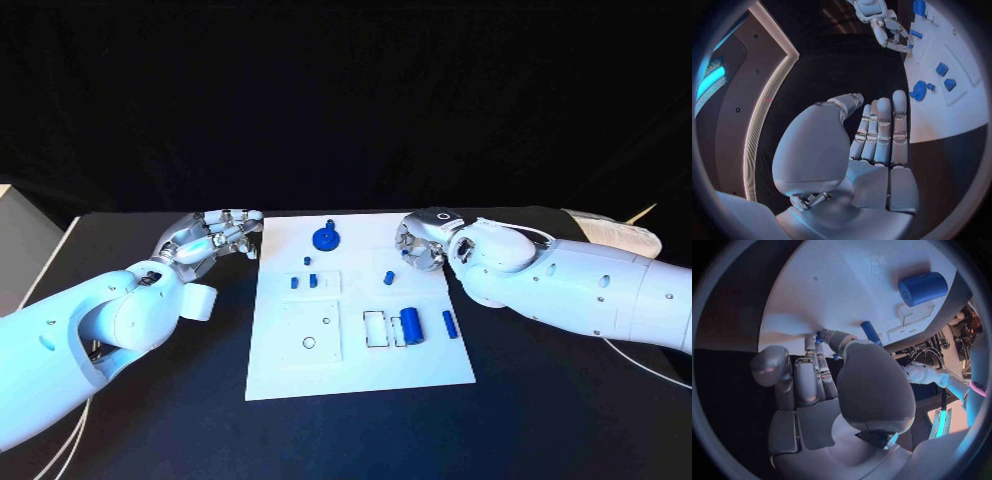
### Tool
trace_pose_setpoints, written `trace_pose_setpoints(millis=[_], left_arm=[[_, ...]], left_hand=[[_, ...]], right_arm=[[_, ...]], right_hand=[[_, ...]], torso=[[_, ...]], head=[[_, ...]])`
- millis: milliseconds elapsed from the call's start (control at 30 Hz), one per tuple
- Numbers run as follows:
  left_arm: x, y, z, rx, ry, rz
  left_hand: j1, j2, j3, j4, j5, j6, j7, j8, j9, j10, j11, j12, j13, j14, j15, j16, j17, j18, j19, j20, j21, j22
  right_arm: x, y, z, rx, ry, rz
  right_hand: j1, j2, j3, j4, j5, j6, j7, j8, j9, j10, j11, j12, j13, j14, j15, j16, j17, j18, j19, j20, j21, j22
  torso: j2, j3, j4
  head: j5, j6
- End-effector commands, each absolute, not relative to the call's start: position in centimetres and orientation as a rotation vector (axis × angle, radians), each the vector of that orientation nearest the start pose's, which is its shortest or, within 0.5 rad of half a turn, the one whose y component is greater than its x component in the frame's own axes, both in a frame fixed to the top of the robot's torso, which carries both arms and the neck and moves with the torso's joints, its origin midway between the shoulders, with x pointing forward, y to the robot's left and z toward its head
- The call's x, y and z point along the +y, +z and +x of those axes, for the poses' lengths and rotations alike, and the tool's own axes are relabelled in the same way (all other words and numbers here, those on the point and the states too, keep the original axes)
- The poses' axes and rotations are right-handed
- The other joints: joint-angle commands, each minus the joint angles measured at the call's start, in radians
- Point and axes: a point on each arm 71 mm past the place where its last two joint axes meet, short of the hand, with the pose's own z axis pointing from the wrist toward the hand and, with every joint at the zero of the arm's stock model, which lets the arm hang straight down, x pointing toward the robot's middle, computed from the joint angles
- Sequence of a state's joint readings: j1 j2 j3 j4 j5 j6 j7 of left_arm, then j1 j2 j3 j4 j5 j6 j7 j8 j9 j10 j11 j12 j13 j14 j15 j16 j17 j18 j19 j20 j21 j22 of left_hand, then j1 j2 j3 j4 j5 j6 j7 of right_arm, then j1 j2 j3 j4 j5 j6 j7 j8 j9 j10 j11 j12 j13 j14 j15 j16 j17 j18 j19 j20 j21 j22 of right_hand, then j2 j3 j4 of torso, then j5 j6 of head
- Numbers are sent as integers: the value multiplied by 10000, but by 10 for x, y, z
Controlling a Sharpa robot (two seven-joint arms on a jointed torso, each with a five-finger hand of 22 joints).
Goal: Assemble the parts on the task board
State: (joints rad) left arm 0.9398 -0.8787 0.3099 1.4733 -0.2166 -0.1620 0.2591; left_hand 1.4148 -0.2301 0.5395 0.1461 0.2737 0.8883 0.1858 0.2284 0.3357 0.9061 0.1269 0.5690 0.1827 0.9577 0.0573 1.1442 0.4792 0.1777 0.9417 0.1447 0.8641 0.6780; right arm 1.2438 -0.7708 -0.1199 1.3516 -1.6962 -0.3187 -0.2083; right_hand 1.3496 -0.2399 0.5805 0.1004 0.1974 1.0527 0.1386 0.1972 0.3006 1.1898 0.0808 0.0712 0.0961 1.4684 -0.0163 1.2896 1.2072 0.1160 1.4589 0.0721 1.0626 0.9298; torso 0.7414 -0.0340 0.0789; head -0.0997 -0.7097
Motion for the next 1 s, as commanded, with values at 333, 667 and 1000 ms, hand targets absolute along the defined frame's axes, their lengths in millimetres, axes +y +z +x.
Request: trace_pose_setpoints(millis=[333, 667, 1000], left_arm=[[243, -186, 491, 14656, -15703, -10684], [244, -186, 491, 14689, -15644, -10670], [245, -187, 492, 14701, -15613, -10691]], left_hand=[[140, 35, -56, -58, 4, -64, 48, -31, 13, -54, -23, 27, -23, -47, -38, -44, -27, 72, 99, 17, -72, -30], [170, 53, -57, -72, 5, -51, 45, -24, 19, -58, -23, 27, -26, -46, -37, -49, -35, 72, 110, 15, -77, -35], [170, 53, -57, -72, 5, -51, 45, -24, 19, -58, -23, 27, -26, -46, -37, -49, -35, 72, 110, 15, -77, -35]], right_arm=[[-210, -208, 511, 16759, 3371, -3566], [-211, -210, 511, 16823, 2828, -3885], [-208, -207, 508, 16164, 2697, -3953]], right_hand=[[50, 157, 165, -95, -4, 180, -63, 136, 108, 165, -92, -8, 26, 451, -4, 169, 72, -94, -18, 30, 203, 230], [480, 186, 691, -749, -33, 256, -78, 286, 295, 446, -151, -4, 114, 425, -52, 281, 55, -124, -80, -23, 521, 608], [692, 368, 1238, -1379, -325, 476, -159, 445, 463, 890, -246, 71, 283, 407, -136, 383, 34, -142, -165, -88, 839, 985]], torso=[[0, -2, 1], [-12, 10, 5], [-7, 13, 1]], head=[[17, -33], [14, -38], [14, -15]])
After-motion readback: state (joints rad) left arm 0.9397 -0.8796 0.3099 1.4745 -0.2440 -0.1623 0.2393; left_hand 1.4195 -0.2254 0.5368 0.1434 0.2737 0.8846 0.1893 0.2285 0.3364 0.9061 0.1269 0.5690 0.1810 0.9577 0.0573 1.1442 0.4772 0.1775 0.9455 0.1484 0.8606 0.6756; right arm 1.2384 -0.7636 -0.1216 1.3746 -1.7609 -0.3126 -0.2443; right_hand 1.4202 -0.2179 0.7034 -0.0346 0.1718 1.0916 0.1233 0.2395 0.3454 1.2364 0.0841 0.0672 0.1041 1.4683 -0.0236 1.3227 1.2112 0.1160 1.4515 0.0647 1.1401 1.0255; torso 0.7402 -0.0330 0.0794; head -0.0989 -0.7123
